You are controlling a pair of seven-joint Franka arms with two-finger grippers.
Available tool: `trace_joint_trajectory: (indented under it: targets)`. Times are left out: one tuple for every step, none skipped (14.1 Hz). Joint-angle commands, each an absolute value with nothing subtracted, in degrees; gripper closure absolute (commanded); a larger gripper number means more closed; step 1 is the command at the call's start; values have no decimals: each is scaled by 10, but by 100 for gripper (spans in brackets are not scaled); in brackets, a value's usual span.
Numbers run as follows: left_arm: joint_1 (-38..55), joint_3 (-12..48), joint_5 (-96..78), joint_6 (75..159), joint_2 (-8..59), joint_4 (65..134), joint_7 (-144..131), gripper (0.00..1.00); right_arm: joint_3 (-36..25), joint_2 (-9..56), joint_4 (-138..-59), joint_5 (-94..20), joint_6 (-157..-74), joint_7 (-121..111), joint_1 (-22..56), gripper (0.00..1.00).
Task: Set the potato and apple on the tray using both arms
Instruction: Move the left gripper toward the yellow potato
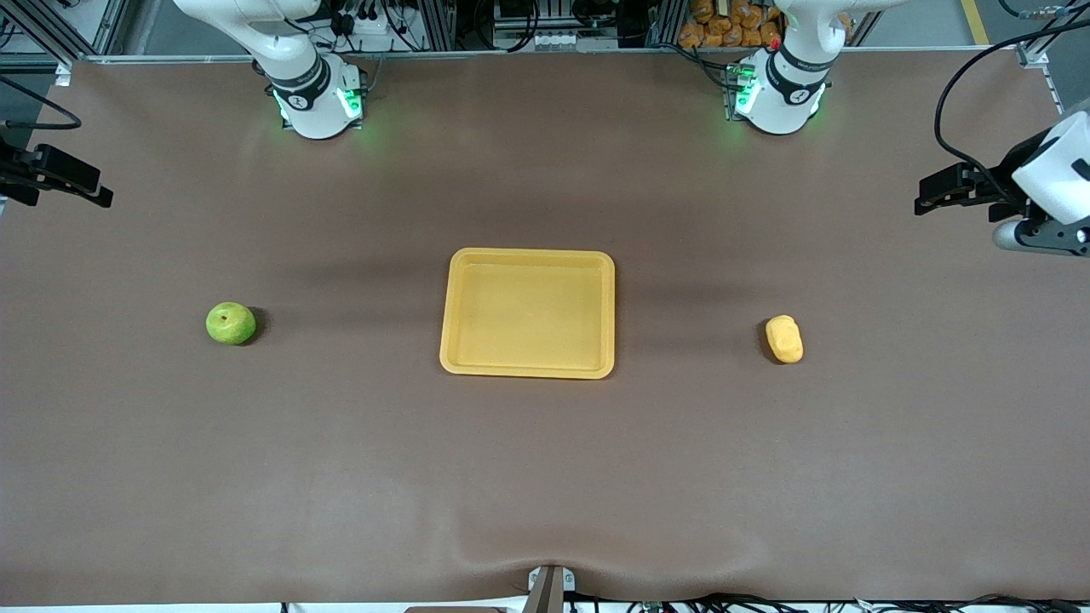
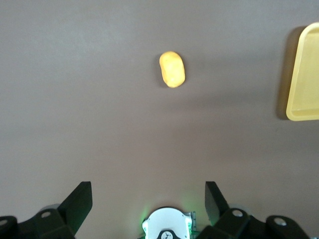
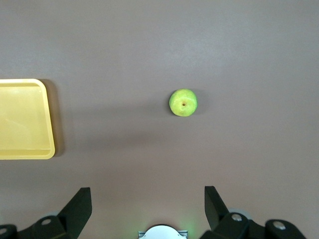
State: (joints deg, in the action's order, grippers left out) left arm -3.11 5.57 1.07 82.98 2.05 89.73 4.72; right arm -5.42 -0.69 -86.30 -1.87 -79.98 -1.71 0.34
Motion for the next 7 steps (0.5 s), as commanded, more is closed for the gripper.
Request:
trace_joint_trajectory:
  targets:
    - [-30,57,15,823,40,896,42,0,-55,-11,-864,-20,-802,-10,2,0]
    - [-29,57,15,826,48,896,42,0,-55,-10,-862,-20,-802,-10,1,0]
    - [-28,57,15,828,58,896,40,0,-55,-10,-861,-18,-802,-10,1,0]
    - [-28,57,15,831,65,900,38,0,-55,-9,-857,-19,-802,-10,0,0]
    - [-29,57,15,841,66,915,37,0,-55,-7,-854,-19,-802,-10,0,0]
    - [-30,57,15,865,62,938,37,0,-55,-5,-854,-19,-802,-10,0,0]
    - [-30,57,15,892,60,960,33,0,-54,-4,-854,-20,-802,-10,0,0]
